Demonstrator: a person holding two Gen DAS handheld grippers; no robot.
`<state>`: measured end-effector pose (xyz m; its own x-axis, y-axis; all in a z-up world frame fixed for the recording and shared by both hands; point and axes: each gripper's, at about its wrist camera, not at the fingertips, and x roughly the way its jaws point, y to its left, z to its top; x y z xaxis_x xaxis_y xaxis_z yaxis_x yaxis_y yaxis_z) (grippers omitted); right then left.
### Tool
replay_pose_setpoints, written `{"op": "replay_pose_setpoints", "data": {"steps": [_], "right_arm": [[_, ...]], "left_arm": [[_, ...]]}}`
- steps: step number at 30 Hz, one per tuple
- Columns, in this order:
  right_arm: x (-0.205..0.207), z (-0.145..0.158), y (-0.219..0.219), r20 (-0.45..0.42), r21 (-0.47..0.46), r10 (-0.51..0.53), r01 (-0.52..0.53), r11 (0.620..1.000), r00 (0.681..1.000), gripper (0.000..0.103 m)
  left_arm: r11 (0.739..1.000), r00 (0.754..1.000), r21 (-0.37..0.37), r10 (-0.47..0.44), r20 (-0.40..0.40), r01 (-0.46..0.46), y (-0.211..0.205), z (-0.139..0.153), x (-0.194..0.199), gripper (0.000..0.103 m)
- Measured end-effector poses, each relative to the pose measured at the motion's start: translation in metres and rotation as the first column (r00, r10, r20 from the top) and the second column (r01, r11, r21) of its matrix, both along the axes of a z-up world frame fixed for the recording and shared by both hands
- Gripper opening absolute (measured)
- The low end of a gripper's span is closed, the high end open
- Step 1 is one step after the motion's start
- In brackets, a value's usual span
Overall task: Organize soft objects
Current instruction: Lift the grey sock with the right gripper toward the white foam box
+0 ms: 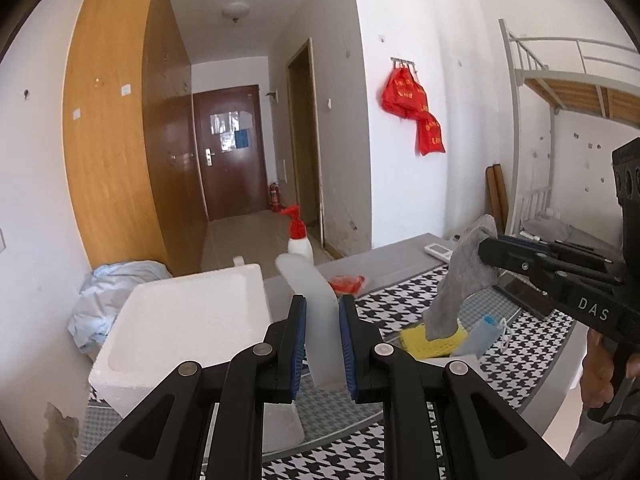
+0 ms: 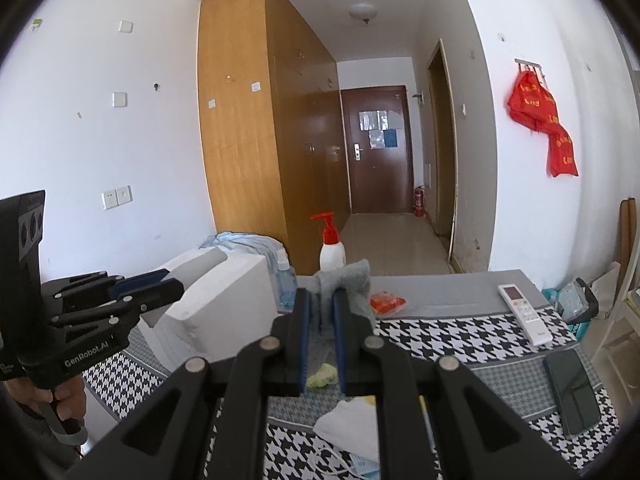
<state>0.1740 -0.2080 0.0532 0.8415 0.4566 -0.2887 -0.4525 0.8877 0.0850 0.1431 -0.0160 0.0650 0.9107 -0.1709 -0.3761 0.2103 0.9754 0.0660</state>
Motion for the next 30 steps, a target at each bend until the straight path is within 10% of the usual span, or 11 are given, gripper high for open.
{"op": "replay_pose_setpoints", "data": {"steps": [30], "right_arm": [[0.017,0.013,0.047,0.023,-0.017,0.131,-0.13,0.991,0.991,0.014]], "left_arm": [[0.978,0.978,-0.032,0.206,-0.026,-0.207,0.06,0.001,0.03,0.018]]}}
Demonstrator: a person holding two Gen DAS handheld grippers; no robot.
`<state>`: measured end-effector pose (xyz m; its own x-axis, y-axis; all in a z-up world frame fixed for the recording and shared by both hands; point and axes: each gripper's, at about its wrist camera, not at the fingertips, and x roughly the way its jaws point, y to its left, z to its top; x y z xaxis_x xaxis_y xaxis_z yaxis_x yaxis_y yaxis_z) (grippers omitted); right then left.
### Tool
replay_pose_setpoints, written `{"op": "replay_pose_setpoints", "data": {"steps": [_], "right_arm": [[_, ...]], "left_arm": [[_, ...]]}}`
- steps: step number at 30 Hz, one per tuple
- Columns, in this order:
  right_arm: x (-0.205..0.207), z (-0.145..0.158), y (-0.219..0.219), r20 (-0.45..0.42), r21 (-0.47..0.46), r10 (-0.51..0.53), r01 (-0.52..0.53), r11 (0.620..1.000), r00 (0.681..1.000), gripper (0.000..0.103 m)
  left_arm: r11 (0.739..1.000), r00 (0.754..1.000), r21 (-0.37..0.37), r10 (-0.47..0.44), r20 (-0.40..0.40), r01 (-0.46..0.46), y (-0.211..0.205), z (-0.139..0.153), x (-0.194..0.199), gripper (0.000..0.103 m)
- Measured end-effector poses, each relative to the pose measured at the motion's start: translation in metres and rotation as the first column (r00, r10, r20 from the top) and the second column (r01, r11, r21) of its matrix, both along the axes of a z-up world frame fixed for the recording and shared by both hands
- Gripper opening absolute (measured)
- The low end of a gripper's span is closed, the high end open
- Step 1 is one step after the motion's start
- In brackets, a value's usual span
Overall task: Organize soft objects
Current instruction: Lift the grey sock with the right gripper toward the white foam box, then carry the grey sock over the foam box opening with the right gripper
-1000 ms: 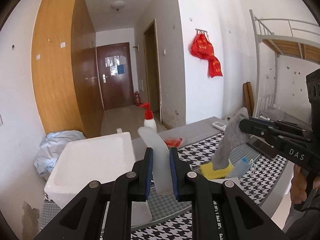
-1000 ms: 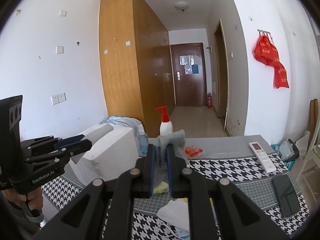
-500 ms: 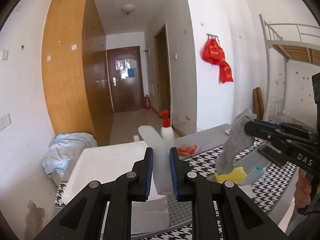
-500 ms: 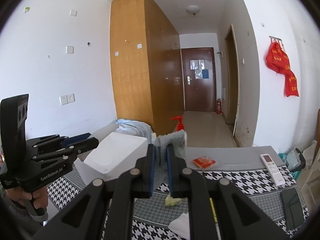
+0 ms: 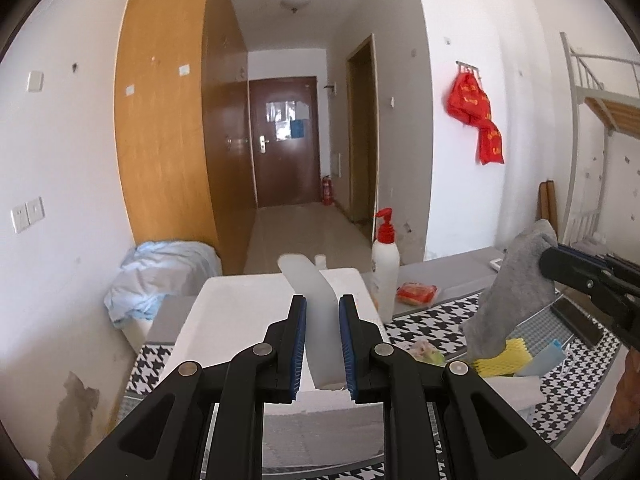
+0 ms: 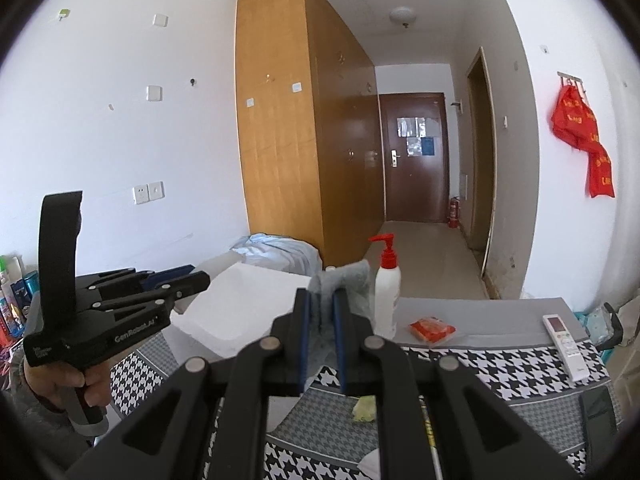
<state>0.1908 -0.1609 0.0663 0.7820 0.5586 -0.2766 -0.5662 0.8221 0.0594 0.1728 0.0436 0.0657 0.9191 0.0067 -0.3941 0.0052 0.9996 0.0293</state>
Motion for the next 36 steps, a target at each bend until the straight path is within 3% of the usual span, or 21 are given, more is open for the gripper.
{"op": "replay_pose_setpoints", "data": {"steps": [14,22,25,27,33,36], "right_arm": [[0.014,-0.005,0.011,-0.031,-0.017,-0.009,0.009,1.0,0.999,0.014],[0.016,-0.005,0.016,-0.04,-0.021,-0.02,0.019,1.0,0.999,0.014],[0.017,-0.005,0.018,-0.042,-0.024,-0.027,0.026,0.999,0.999,0.014],[0.017,-0.005,0.019,-0.043,-0.024,-0.029,0.028,0.999,0.999,0.014],[0.018,-0.003,0.023,-0.039,-0.03,-0.039,0.038,0.999,0.998,0.014],[0.018,0.0,0.026,-0.035,-0.032,-0.038,0.037,0.999,0.999,0.014]], "left_arm": [[0.998,0.996,-0.016,0.058,-0.07,-0.059,0.021,-0.015,0.028,0.018],[0.998,0.994,-0.019,0.062,-0.09,-0.064,0.027,-0.019,0.035,0.025],[0.997,0.995,-0.012,0.07,-0.077,-0.071,0.027,-0.018,0.032,0.043],[0.997,0.996,-0.02,0.068,-0.064,-0.07,0.029,-0.017,0.029,0.072],[0.996,0.996,-0.024,0.087,-0.004,-0.087,0.036,-0.011,0.018,0.099],[0.994,0.994,-0.021,0.105,0.015,-0.104,0.04,-0.008,0.014,0.102]]}}
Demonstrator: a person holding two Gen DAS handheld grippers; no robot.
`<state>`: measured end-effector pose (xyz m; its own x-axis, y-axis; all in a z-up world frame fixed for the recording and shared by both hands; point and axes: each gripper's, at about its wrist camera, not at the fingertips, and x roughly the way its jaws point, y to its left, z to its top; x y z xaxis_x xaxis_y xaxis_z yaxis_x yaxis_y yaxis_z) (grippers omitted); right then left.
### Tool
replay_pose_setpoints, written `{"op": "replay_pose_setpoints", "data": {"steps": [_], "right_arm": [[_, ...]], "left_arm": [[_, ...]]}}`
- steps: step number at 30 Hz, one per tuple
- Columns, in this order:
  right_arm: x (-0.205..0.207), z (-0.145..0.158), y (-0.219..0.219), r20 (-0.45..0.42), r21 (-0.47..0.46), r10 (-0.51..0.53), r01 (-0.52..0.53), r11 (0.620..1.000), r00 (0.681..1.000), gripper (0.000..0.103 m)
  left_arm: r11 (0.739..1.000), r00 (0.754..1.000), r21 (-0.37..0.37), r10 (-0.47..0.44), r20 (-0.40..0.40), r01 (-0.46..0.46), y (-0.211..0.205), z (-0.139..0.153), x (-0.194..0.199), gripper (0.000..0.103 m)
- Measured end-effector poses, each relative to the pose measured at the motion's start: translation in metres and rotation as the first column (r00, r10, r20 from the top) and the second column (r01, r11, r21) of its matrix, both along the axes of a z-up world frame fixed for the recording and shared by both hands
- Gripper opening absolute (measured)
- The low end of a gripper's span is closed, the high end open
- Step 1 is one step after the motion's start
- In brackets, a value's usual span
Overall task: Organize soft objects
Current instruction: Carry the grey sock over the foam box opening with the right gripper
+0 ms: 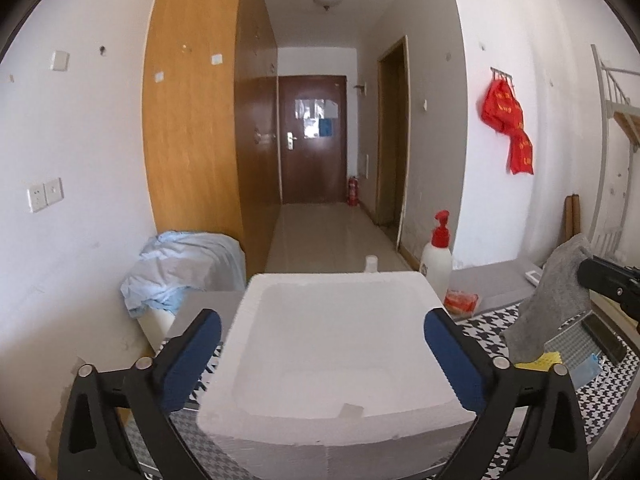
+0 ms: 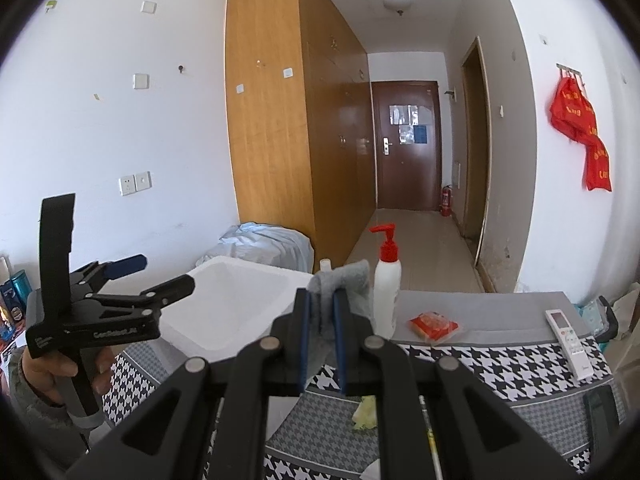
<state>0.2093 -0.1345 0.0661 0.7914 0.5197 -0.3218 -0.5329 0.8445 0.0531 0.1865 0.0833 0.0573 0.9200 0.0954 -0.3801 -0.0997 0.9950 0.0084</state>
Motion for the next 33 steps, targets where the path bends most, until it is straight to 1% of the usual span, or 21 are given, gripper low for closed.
{"op": "replay_pose_setpoints", "data": {"steps": [4,7,14,20,24,33], "right_arm": [[0.0,0.003,0.005,0.005,-0.004,0.007,-0.007,1.0,1.0,0.014],[-0.001,0.006,0.01,0.013,-0.005,0.013,-0.013,1.0,1.0,0.014],[-0.002,0.018,0.02,0.042,-0.012,0.017,-0.017,1.0,0.999,0.014],[-0.002,0.023,0.029,0.054,-0.011,0.045,-0.045,0.999,0.998,0.014],[0.001,0.025,0.037,0.055,-0.009,0.064,-0.064,0.998,0.996,0.014],[0.004,0.025,0.059,0.047,-0.023,0.104,-0.103,0.994,0.993,0.014]], "left_arm": [[1.0,1.0,0.016,0.018,-0.007,-0.018,0.003,0.001,-0.001,0.102],[1.0,1.0,0.001,0.024,-0.005,-0.024,0.007,0.001,-0.004,0.102],[0.999,0.999,-0.006,0.043,0.006,-0.043,0.018,0.0,-0.015,0.102],[0.998,0.998,-0.016,0.063,0.006,-0.062,0.026,-0.002,-0.025,0.102],[0.997,0.997,-0.005,0.079,0.01,-0.079,0.031,-0.003,-0.029,0.102],[0.995,0.995,-0.011,0.099,0.026,-0.098,0.042,-0.004,-0.042,0.102]]}}
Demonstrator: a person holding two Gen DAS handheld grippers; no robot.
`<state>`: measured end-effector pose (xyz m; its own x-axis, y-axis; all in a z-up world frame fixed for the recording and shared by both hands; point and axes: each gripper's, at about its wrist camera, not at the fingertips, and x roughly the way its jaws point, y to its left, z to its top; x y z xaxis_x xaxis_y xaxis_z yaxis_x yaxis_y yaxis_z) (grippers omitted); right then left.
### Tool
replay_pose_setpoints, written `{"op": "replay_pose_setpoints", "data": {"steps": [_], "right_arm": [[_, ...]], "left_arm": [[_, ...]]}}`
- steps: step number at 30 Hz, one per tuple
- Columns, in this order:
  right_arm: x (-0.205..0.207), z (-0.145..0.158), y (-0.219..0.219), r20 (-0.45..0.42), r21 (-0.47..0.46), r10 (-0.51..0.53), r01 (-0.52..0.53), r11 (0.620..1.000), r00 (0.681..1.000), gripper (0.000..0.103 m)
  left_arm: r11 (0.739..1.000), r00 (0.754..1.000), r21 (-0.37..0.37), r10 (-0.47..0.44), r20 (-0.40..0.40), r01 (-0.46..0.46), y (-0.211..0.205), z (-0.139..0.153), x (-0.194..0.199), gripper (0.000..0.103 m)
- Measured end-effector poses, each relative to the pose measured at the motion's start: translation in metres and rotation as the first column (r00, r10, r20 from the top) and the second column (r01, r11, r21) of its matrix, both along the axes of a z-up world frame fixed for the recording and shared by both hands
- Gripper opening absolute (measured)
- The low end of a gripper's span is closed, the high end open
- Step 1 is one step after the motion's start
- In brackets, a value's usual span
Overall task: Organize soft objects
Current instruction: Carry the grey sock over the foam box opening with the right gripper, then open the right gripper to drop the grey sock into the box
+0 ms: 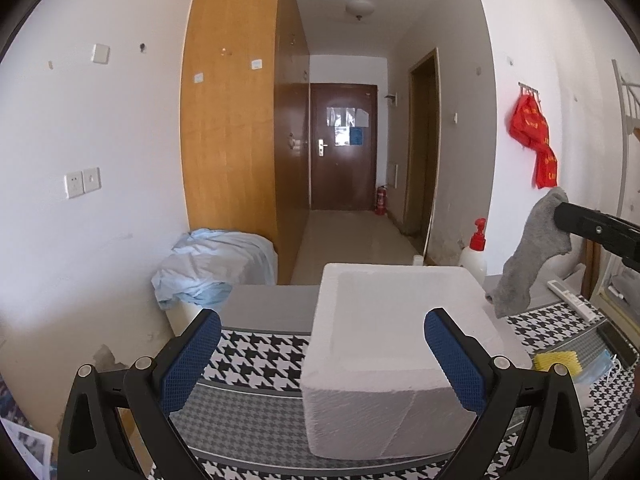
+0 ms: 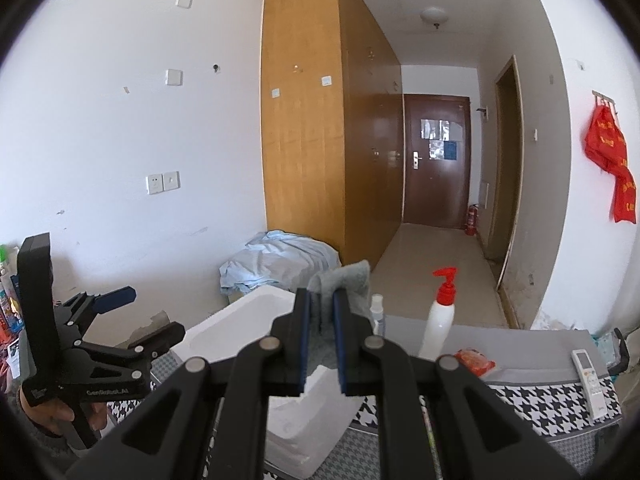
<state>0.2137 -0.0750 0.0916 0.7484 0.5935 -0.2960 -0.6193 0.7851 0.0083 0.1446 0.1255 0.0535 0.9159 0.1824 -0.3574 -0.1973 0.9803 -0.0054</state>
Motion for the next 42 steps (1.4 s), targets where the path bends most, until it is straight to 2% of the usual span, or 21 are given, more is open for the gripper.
{"op": "replay_pose_setpoints", "data": {"steps": [23,42], "right_arm": [[0.012,-0.015,0.045,-0.085,-0.044,0.078,-0.082,0.996,0.993,0.014],[0.037,-0.039,0.067,-0.179,-0.091,0.069,-0.086,0.992,0.981,0.015]], "left_arm": [[0.999,0.999,-0.013,0.041,0.003,-0.041,0.02,-0.007,-0.017,0.102],[0.999,0.999,-0.028,0.043,-0.024,-0.044,0.031,-0.021,-0.014,0.102]]}}
